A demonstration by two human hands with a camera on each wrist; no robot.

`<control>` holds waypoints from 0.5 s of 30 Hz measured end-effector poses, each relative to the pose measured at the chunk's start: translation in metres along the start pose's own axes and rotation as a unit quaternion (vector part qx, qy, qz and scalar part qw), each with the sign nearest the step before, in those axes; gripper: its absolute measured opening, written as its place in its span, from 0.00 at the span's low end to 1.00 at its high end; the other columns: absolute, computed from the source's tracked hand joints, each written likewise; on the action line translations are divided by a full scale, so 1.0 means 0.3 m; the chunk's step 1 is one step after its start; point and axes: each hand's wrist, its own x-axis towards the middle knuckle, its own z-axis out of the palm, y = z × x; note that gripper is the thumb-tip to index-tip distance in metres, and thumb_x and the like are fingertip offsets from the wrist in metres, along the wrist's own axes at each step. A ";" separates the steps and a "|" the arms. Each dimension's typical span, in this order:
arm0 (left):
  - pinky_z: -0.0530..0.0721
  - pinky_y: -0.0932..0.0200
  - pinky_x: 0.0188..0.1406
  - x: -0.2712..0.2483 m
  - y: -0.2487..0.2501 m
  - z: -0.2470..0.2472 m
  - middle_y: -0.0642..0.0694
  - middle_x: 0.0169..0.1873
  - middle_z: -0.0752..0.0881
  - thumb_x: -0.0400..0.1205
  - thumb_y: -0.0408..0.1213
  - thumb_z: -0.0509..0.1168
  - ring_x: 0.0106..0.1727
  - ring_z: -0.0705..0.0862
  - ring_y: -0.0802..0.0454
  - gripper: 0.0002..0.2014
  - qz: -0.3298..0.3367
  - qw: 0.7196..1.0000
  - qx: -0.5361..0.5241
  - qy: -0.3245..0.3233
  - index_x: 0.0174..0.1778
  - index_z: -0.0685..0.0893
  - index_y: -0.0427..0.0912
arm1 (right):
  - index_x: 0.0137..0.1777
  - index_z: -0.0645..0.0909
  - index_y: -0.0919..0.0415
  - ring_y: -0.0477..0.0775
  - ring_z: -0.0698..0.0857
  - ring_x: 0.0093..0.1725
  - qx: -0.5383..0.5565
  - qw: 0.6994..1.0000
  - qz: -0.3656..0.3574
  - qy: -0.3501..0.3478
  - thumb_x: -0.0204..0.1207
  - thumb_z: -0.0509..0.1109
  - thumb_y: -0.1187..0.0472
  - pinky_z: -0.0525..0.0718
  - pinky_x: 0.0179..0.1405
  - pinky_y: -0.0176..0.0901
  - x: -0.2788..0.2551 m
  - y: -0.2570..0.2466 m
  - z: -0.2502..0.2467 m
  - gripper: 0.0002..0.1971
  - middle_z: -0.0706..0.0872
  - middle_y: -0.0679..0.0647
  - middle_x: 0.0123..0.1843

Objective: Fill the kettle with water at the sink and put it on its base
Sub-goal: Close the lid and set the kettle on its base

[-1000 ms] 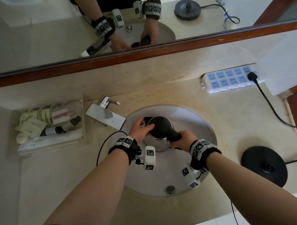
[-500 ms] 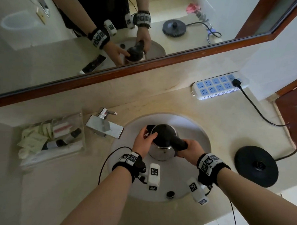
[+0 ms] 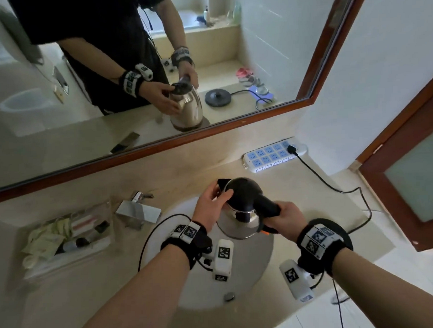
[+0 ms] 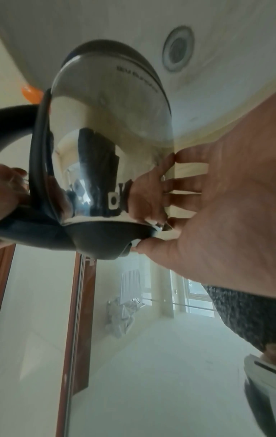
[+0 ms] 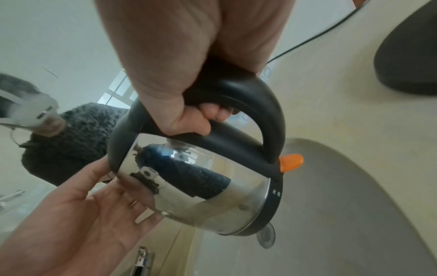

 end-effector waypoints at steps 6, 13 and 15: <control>0.84 0.41 0.64 -0.062 0.095 0.234 0.46 0.56 0.90 0.76 0.39 0.73 0.61 0.87 0.44 0.16 0.030 1.000 -0.005 -0.004 0.60 0.86 0.49 | 0.32 0.84 0.65 0.50 0.82 0.25 0.027 0.999 -0.016 0.021 0.54 0.76 0.65 0.83 0.32 0.44 -0.094 0.024 -0.234 0.07 0.81 0.51 0.23; 0.88 0.61 0.41 -0.122 0.124 0.543 0.43 0.55 0.90 0.81 0.34 0.70 0.47 0.89 0.52 0.16 0.036 0.999 0.017 -0.012 0.66 0.84 0.40 | 0.30 0.81 0.60 0.48 0.80 0.23 0.020 0.999 -0.036 0.027 0.62 0.78 0.66 0.80 0.25 0.38 -0.185 0.147 -0.520 0.07 0.80 0.52 0.24; 0.87 0.64 0.37 -0.124 0.128 0.588 0.41 0.55 0.90 0.81 0.33 0.71 0.46 0.88 0.51 0.16 0.038 0.999 0.011 -0.018 0.66 0.84 0.38 | 0.28 0.79 0.58 0.46 0.78 0.22 0.026 0.998 -0.040 0.028 0.59 0.76 0.64 0.78 0.26 0.38 -0.190 0.172 -0.564 0.08 0.79 0.49 0.22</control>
